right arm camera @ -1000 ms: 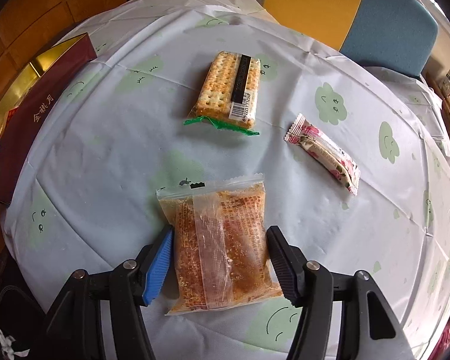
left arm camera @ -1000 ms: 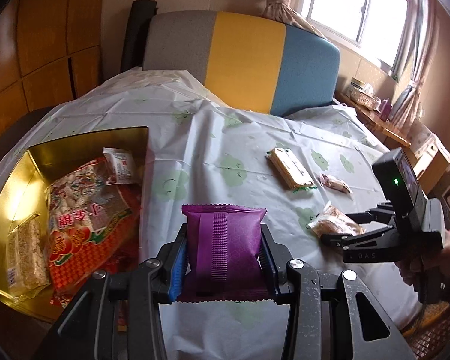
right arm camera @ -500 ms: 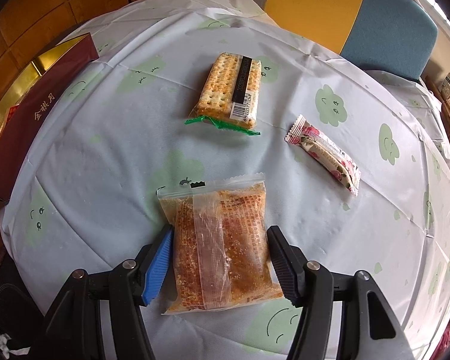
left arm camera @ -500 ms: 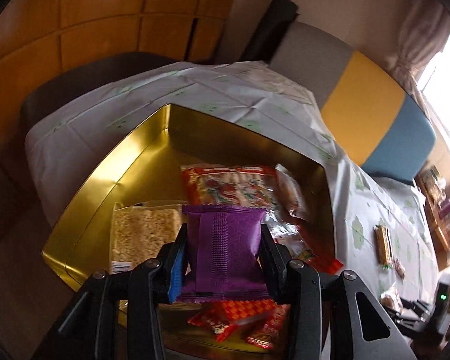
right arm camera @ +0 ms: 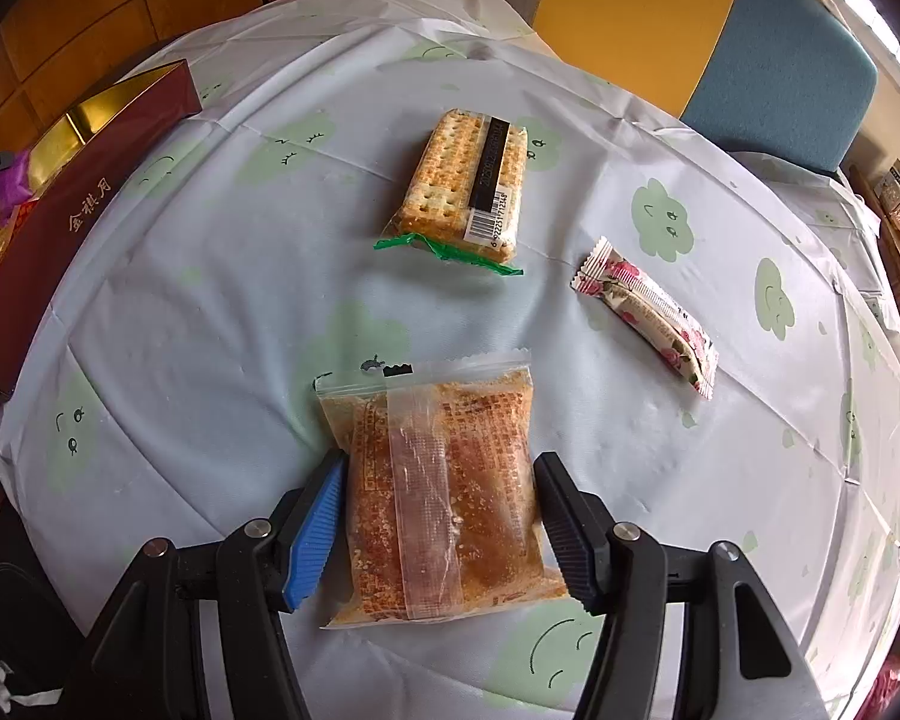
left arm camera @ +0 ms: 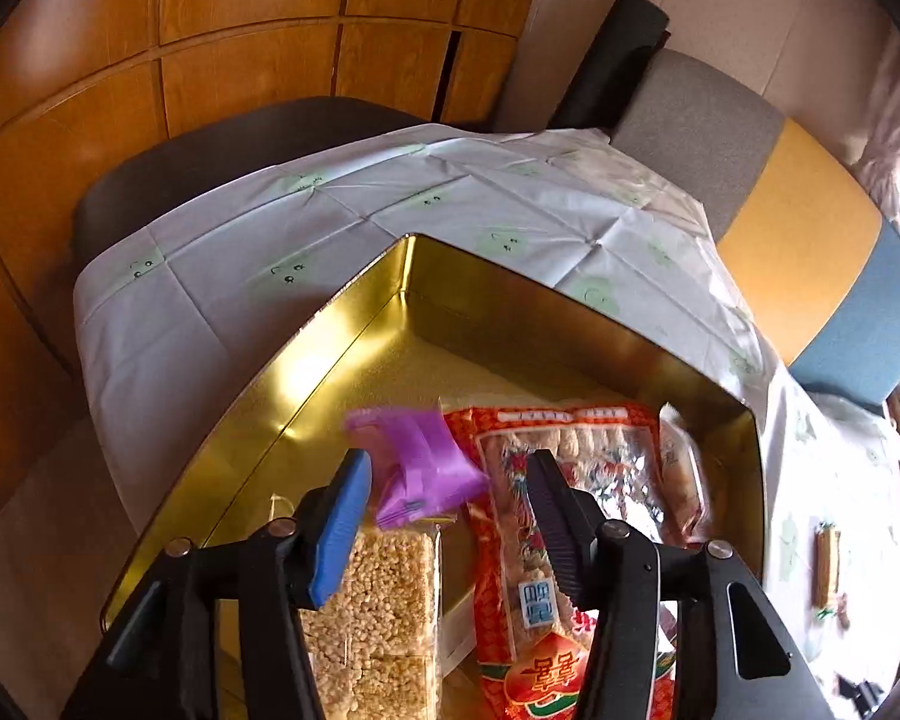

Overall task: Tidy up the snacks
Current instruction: 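Open the left gripper to drop the purple pouch into the tin, then withdraw the left gripper from the tin while the right gripper holds the bread bag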

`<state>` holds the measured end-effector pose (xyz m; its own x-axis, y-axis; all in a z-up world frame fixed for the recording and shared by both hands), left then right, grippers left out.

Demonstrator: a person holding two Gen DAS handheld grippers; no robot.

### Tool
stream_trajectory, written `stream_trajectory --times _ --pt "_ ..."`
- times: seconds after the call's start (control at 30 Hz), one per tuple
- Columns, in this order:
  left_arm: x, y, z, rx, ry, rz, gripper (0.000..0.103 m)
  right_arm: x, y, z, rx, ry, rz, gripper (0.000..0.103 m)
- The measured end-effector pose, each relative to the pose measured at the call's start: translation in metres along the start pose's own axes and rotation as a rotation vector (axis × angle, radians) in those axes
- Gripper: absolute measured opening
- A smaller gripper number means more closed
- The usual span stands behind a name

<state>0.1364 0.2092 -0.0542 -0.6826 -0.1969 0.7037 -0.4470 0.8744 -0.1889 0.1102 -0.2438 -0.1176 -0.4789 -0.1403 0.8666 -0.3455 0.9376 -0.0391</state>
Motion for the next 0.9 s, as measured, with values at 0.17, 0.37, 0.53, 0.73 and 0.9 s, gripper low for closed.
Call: stream_trajectory --times 0.17,0.37,0.53,0.73,0.9 --pt "0.007 -0.006 0.023 -0.066 -0.004 -0.018 0.054 0.0 -0.001 -0.001 0.003 0.003 -0.001 0.063" --pt "0.016 -0.016 0.042 -0.102 0.011 -0.002 0.054 0.0 0.0 -0.003 0.014 0.0 0.003 0.063" --pt "0.029 -0.026 0.05 -0.14 -0.004 0.018 0.054 0.0 0.001 -0.001 0.022 -0.005 0.007 0.063" --pt "0.037 -0.035 0.056 -0.157 0.004 0.041 0.054 -0.001 0.0 -0.001 0.025 -0.01 0.027 0.07" --pt "0.045 -0.04 0.061 -0.173 0.004 0.052 0.054 -0.002 -0.001 -0.001 0.038 -0.013 0.034 0.07"
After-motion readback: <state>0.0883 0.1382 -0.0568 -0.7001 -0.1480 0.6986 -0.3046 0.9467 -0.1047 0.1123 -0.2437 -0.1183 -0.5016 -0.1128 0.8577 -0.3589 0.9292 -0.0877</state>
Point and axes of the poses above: each gripper's, at about its wrist camera, not at the fingertips, and x roughly against the way its jaws point, y to its left, z to its underside, the point moved 4 cm from there along -x, roughly the way its jaws point, and after that the axes turned 8 degrees about -y, right-handed, at the moved point
